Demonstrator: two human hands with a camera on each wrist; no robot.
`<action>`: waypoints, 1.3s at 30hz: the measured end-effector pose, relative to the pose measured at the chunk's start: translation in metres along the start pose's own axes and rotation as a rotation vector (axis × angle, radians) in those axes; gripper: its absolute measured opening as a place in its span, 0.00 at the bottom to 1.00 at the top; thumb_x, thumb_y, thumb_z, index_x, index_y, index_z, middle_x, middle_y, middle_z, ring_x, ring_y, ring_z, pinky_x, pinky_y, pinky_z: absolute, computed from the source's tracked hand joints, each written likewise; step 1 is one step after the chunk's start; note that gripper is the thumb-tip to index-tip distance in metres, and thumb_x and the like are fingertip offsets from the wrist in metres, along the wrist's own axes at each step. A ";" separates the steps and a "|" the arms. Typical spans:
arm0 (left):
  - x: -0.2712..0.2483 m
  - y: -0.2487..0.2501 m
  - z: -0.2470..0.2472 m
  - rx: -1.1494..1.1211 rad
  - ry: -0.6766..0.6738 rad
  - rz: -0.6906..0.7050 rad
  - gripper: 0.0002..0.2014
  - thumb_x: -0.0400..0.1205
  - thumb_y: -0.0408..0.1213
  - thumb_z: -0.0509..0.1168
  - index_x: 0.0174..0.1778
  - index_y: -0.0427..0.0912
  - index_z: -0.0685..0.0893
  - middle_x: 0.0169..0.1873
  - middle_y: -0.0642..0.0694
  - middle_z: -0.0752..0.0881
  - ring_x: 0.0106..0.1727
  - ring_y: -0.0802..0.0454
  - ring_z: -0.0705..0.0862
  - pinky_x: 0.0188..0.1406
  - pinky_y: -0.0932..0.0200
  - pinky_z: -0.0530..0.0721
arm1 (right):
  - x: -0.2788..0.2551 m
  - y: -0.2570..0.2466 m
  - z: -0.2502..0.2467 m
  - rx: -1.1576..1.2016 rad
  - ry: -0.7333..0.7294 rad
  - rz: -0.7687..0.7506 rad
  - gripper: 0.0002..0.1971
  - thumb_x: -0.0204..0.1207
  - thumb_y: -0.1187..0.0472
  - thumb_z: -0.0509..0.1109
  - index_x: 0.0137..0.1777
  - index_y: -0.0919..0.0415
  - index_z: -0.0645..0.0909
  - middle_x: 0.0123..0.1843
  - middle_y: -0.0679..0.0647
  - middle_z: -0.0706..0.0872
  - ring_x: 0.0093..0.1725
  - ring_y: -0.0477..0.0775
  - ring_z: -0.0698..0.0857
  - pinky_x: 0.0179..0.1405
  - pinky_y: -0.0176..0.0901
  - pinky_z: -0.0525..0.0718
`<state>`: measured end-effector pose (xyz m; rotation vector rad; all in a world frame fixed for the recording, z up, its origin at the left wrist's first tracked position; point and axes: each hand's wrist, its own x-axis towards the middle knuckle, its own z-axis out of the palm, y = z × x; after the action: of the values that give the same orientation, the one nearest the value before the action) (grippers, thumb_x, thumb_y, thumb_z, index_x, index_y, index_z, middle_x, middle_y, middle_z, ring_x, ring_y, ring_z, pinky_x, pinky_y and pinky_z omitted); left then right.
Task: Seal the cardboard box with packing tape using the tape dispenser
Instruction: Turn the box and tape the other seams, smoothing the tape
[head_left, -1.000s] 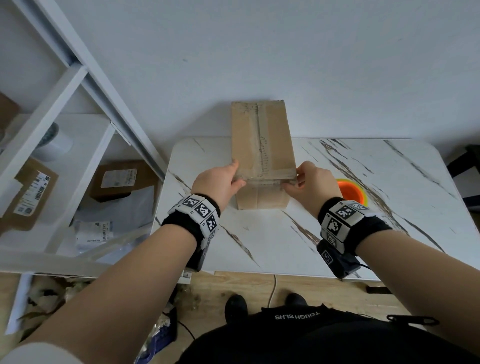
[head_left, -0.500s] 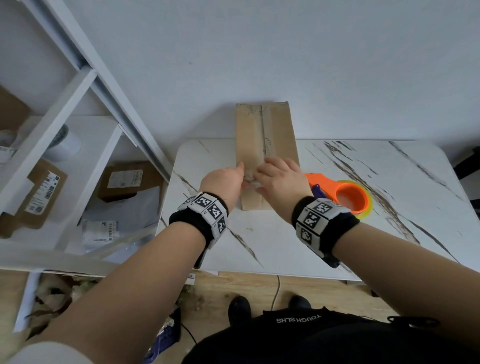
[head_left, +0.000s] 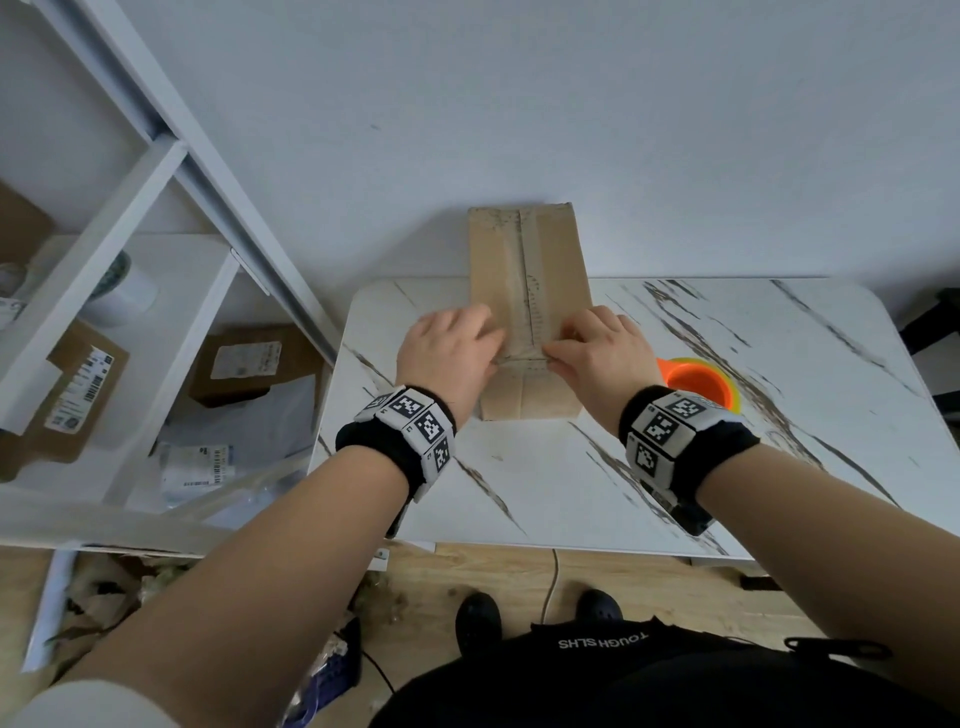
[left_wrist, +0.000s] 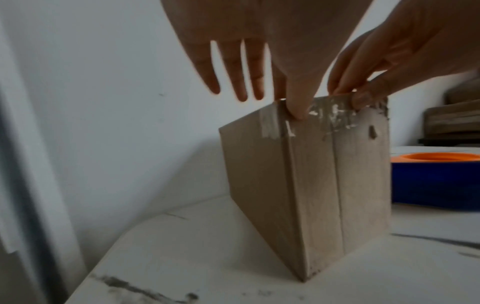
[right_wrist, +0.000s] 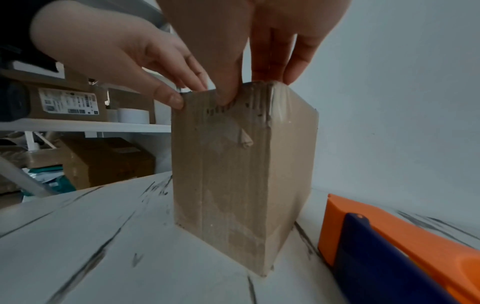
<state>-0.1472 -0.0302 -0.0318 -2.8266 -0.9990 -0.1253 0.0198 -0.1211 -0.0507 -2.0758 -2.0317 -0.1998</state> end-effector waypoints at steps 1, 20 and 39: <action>0.000 0.002 0.005 -0.020 0.055 0.065 0.16 0.66 0.40 0.78 0.50 0.46 0.89 0.50 0.45 0.89 0.48 0.42 0.87 0.48 0.54 0.85 | 0.001 -0.001 0.000 0.011 0.011 -0.005 0.17 0.69 0.52 0.59 0.34 0.57 0.89 0.36 0.56 0.84 0.37 0.62 0.83 0.36 0.45 0.80; -0.002 -0.013 0.020 -0.236 -0.212 0.018 0.23 0.87 0.39 0.48 0.80 0.50 0.58 0.83 0.52 0.55 0.83 0.54 0.51 0.82 0.49 0.46 | -0.010 0.029 0.003 0.272 0.121 -0.087 0.10 0.68 0.67 0.71 0.47 0.70 0.89 0.46 0.63 0.90 0.45 0.68 0.87 0.35 0.53 0.89; -0.017 0.001 -0.010 -0.073 -0.205 0.140 0.27 0.86 0.34 0.50 0.79 0.61 0.56 0.81 0.58 0.61 0.84 0.54 0.48 0.79 0.44 0.34 | -0.014 0.034 -0.029 0.295 -0.193 0.278 0.16 0.79 0.65 0.66 0.66 0.58 0.83 0.74 0.62 0.74 0.65 0.63 0.78 0.63 0.52 0.79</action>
<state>-0.1601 -0.0433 -0.0242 -3.0132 -0.8446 0.1493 0.0547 -0.1428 -0.0286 -2.2179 -1.7136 0.3384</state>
